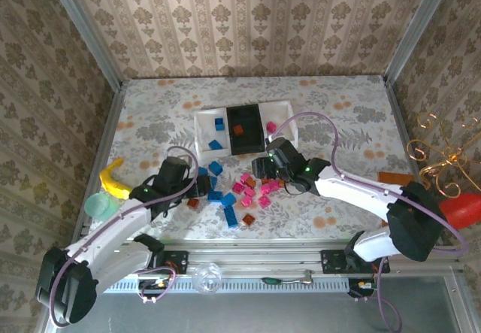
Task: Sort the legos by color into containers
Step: Pick up the lego from the bottom-left of the table.
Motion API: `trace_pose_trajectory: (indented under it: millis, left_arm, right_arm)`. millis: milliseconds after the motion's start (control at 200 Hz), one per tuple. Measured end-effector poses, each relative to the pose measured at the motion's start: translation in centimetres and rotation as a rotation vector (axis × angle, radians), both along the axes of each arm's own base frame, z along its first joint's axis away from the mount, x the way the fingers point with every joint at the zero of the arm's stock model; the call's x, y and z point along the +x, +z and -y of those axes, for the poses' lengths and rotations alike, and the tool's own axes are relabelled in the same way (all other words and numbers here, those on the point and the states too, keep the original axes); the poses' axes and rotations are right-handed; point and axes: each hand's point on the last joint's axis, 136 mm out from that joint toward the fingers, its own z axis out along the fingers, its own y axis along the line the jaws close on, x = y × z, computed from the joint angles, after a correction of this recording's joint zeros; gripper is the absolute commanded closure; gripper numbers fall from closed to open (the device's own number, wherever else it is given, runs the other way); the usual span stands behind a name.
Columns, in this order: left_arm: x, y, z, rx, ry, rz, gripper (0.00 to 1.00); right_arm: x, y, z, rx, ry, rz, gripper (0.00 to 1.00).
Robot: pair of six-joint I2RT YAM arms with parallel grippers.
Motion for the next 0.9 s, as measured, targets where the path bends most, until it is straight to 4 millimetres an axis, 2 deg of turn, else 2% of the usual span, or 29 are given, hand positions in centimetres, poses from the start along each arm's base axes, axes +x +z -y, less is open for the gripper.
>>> trace_pose_trajectory:
  millis: [135,305,505,760,900]
  left_arm:
    - [-2.2,-3.4,-0.8,0.049,0.002,-0.105,0.21]
    - [-2.9,-5.3,-0.8,0.091,-0.006,-0.169,0.25]
    - [-2.4,-5.9,-1.5,0.150,0.021,-0.183,0.44]
    - [-2.5,-6.0,-2.0,0.202,0.028,-0.173,0.61]
    - [-2.5,-5.8,-1.8,0.203,0.019,-0.162,0.66]
  right_arm:
    - [0.0,-0.9,0.0,-0.017,0.000,-0.018,0.27]
    - [0.0,-0.9,0.0,-0.016,0.000,-0.018,0.27]
    - [0.0,-0.9,0.0,-0.017,-0.001,-0.018,0.27]
    - [0.0,-0.9,0.0,-0.017,-0.001,-0.018,0.27]
    - [0.1,-0.8,-0.1,-0.015,-0.001,-0.016,0.27]
